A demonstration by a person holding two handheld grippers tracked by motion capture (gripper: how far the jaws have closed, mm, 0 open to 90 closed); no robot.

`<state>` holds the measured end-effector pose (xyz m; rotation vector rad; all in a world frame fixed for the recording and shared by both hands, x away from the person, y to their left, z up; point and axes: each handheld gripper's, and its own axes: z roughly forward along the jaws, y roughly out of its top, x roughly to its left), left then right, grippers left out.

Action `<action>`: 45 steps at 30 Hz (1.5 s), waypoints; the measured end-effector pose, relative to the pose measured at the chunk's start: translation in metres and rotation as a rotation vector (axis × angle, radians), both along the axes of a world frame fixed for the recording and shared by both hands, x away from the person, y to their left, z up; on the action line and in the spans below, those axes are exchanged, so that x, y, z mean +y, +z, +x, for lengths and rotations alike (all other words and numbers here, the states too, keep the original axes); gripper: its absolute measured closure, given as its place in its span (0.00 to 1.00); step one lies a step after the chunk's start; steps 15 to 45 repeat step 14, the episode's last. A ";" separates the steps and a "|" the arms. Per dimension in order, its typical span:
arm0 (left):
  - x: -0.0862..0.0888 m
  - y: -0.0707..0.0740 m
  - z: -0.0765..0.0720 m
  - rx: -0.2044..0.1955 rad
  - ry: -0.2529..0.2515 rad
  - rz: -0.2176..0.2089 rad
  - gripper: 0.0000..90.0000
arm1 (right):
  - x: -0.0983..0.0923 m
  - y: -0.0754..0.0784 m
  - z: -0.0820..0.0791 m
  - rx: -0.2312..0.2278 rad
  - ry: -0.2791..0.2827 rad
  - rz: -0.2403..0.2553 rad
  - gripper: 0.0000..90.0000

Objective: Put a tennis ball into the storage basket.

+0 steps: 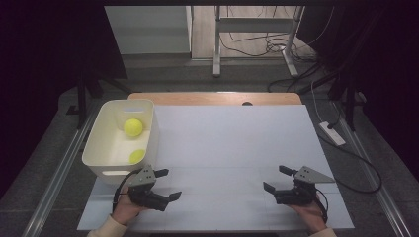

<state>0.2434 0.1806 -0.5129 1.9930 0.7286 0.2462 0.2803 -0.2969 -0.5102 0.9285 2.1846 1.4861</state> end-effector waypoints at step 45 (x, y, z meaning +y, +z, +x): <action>0.001 0.001 0.000 -0.004 0.006 -0.007 0.10 | -0.001 0.001 -0.001 0.001 0.012 0.004 0.10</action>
